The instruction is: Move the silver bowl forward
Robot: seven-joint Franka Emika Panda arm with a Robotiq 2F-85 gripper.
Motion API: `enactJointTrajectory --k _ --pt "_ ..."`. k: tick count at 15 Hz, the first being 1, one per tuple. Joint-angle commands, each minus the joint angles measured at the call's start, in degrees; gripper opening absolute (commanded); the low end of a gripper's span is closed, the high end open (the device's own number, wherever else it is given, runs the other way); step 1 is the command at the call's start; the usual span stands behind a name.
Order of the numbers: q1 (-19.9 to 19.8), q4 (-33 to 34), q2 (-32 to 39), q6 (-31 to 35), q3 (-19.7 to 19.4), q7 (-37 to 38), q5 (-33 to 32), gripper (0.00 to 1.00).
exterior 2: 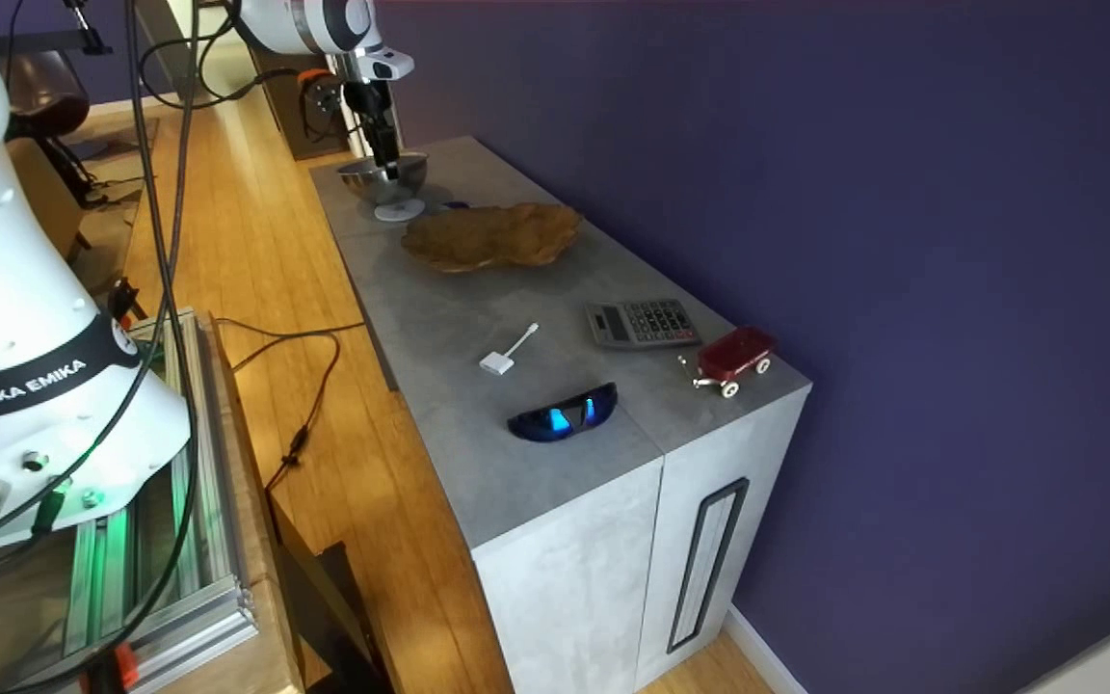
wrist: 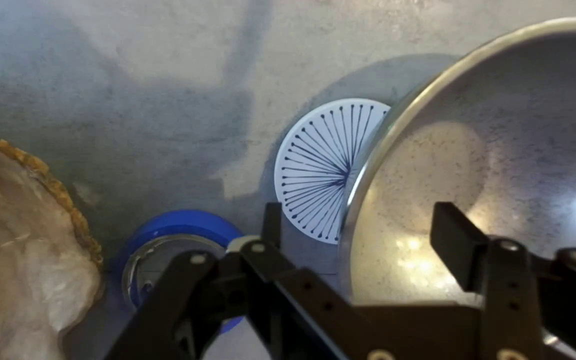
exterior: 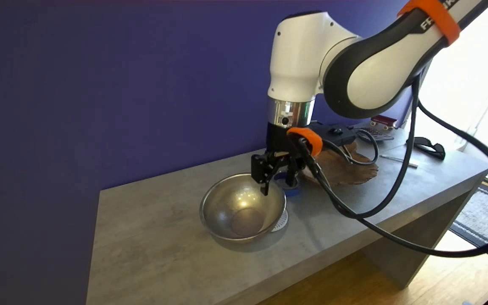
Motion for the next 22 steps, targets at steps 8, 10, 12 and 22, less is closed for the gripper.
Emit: enactJointTrajectory --k 8,10,12,22 --pt "-1.2 6.2 4.3 -3.9 0.7 -4.2 4.6 0.01" --pt "-2.2 5.5 3.5 -3.6 1.9 -6.2 5.7 0.0" --pt "-3.8 4.8 2.8 -2.0 3.8 -9.5 8.2 0.02" --pt "-7.8 -13.9 -9.5 18.2 3.4 -4.5 20.8 0.02"
